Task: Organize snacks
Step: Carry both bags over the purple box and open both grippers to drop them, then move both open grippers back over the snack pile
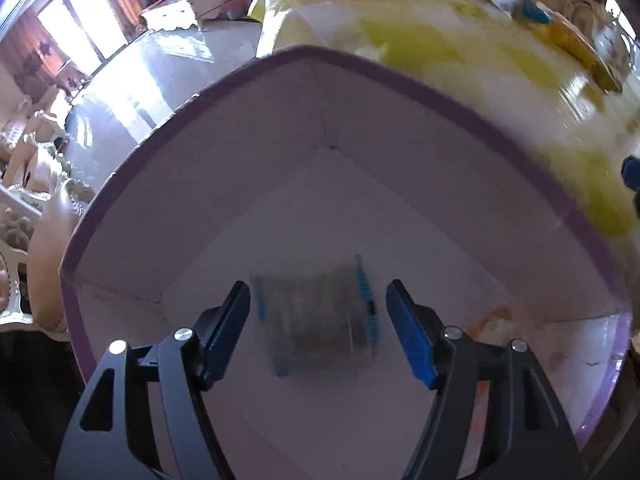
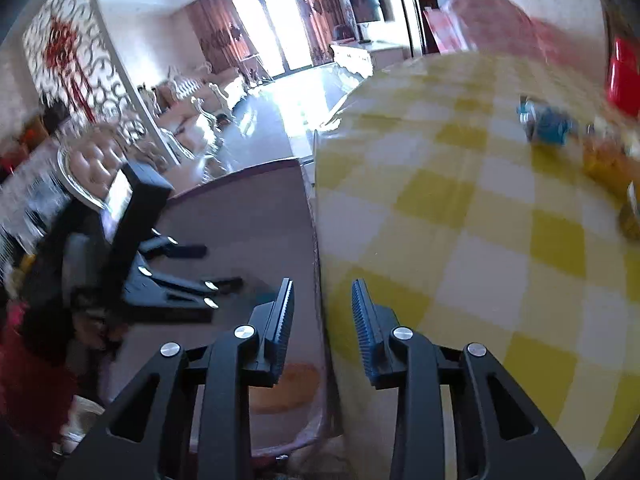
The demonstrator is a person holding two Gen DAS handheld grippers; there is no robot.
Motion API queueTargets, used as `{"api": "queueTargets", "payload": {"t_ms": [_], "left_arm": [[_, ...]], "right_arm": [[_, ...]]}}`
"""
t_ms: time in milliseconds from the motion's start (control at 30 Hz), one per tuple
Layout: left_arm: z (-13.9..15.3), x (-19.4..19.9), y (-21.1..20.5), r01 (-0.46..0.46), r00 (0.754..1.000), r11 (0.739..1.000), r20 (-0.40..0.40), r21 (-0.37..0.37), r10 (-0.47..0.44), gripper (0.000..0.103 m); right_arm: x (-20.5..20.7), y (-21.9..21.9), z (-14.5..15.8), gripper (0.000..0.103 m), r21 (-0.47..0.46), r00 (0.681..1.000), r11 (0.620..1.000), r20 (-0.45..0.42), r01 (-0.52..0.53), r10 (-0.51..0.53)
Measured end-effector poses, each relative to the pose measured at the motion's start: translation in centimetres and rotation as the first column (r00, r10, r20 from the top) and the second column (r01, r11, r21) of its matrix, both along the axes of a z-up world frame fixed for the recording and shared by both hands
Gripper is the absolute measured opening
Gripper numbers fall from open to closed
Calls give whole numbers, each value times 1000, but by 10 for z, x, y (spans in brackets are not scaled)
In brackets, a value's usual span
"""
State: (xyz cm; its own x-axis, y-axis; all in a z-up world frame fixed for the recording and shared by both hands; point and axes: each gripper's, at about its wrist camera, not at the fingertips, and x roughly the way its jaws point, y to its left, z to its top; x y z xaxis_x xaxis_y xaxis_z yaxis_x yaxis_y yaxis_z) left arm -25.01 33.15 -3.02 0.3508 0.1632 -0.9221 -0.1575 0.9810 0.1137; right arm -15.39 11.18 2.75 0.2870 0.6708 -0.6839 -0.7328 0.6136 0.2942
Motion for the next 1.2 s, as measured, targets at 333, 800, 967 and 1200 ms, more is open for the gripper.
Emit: {"api": "queueTargets", "payload": {"t_ms": [333,800,967,1200], "left_arm": [[84,-13,20,-163,950,984,279,72,137,100],[108,95,-169,204,916,975,368,-92,-157,101],[79,135,-248,290,921,949,306,-122,-242,101],[51,171,-314,263,913,957,352,-120,-207,101]], "right_arm": [[2,-76,30,88,69,983,988,113,139,-147],[34,-230,22,88,43,826,831,90,555,-556],[53,-281,12,88,5,761,763,72,646,-645],[142,-338,0,88,-59,638,635,46,770,-769]]}}
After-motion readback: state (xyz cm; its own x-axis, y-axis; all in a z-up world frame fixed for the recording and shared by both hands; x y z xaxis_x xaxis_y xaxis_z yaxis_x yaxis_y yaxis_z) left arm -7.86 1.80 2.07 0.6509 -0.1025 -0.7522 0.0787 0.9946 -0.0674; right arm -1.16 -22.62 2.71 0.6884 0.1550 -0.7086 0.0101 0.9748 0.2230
